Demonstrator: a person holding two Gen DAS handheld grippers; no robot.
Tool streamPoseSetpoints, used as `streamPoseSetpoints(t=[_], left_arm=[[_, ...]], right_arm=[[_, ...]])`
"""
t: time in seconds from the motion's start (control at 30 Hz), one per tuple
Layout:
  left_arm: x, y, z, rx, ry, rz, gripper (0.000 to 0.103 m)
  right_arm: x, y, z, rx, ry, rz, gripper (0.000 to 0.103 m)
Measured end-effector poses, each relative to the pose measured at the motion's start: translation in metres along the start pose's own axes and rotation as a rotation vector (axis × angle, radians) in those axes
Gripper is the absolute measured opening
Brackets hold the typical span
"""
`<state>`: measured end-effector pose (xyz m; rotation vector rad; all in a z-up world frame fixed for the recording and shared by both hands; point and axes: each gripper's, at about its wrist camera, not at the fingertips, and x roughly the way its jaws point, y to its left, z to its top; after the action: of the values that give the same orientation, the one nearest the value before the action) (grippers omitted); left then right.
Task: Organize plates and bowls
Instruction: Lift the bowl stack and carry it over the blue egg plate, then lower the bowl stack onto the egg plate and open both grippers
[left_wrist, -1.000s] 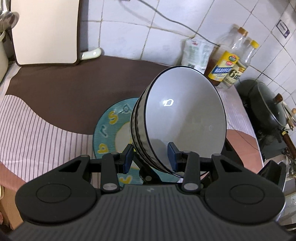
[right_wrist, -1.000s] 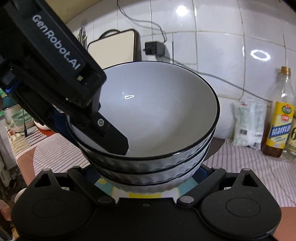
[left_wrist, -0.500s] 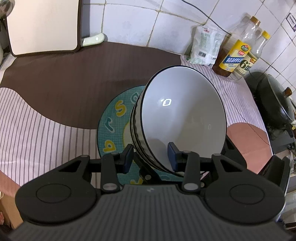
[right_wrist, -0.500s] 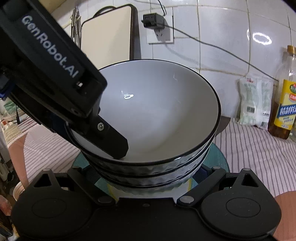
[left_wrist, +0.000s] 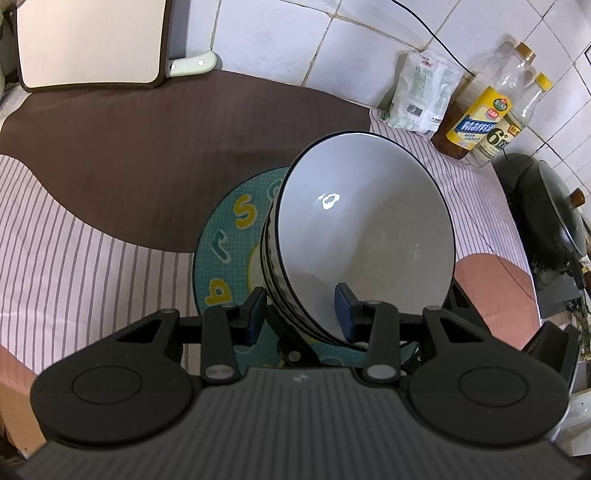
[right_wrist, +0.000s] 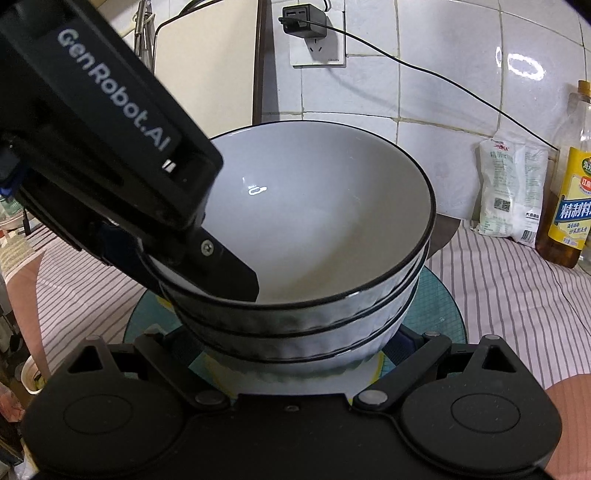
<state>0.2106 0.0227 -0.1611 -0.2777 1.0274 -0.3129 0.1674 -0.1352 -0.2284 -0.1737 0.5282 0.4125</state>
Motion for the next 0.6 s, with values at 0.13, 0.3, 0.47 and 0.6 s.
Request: streamPoseSetpoints(t=[0.13, 0.3, 0.47, 0.6], left_arm=[[0.001, 0.004, 0.002, -0.04, -0.013, -0.011, 0.039], [0.003, 0.003, 0.003, -0.042, -0.016, -0.005, 0.038], [-0.006, -0.003, 0.003, -0.029, -0.05, 0.04, 0.041], [-0.025, -0.005, 0.0, -0.021, -0.095, 0.056, 0.044]], right_arm=[[0.002, 0.003, 0.003, 0.024, 0.024, 0.004, 0.099], [-0.001, 0.003, 0.015, -0.005, 0.091, -0.012, 0.098], [-0.017, 0.008, 0.015, -0.01, 0.099, -0.045, 0.099], [-0.039, 0.002, 0.012, 0.074, 0.088, -0.051, 0.099]])
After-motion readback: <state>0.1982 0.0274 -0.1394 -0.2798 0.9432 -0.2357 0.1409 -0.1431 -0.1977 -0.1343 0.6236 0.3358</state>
